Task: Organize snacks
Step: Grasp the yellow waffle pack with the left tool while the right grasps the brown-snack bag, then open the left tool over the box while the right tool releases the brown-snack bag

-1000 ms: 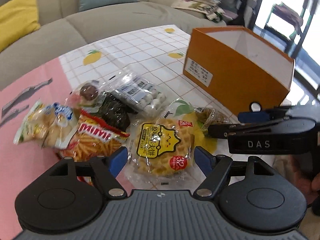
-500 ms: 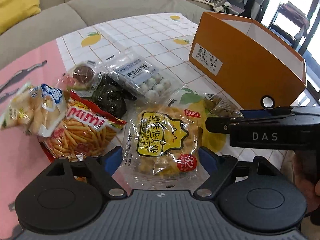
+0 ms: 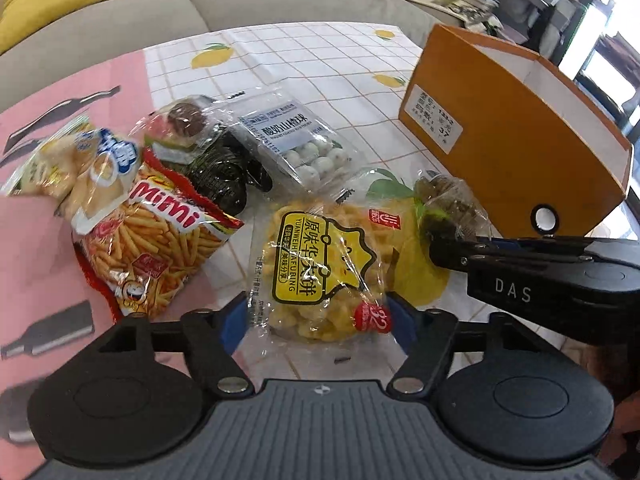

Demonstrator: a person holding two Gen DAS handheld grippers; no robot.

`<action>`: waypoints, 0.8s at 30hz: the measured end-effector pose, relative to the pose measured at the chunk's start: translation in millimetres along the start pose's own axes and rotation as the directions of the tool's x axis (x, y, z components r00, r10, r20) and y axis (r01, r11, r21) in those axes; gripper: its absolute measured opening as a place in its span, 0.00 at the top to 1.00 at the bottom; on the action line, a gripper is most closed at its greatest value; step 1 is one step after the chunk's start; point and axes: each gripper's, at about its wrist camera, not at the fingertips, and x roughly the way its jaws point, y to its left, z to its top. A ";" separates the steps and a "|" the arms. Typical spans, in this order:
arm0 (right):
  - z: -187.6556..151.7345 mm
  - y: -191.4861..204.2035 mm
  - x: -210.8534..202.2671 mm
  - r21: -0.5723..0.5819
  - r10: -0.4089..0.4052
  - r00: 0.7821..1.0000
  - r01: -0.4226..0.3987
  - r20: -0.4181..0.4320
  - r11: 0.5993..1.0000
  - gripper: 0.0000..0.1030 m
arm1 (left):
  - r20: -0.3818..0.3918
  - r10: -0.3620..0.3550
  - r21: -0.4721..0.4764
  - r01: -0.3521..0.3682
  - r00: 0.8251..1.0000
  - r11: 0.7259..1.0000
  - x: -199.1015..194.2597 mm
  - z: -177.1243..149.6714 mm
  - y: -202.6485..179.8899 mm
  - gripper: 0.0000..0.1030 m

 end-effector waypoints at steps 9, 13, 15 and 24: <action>0.2 1.9 -24.5 0.024 0.096 0.995 -0.095 -0.029 0.995 0.90 | 0.004 0.035 -0.115 -0.034 0.999 0.993 -30.9 -18.4 4.2 0.34; 0.3 4.6 -42.7 0.006 0.127 0.992 -0.127 -0.011 0.992 0.90 | 0.022 0.024 -0.181 -0.019 0.999 0.983 -53.5 -23.5 8.2 0.35; 2.1 6.9 -50.0 -0.008 0.142 0.990 -0.142 -0.003 0.990 0.90 | 0.033 0.023 -0.205 -0.016 0.999 0.979 -64.5 -24.7 8.8 0.35; 16.4 8.8 -87.7 -0.087 0.211 0.977 -0.208 0.030 0.974 0.91 | 0.138 0.021 -0.297 0.021 0.990 0.955 -115.1 -12.8 13.3 0.35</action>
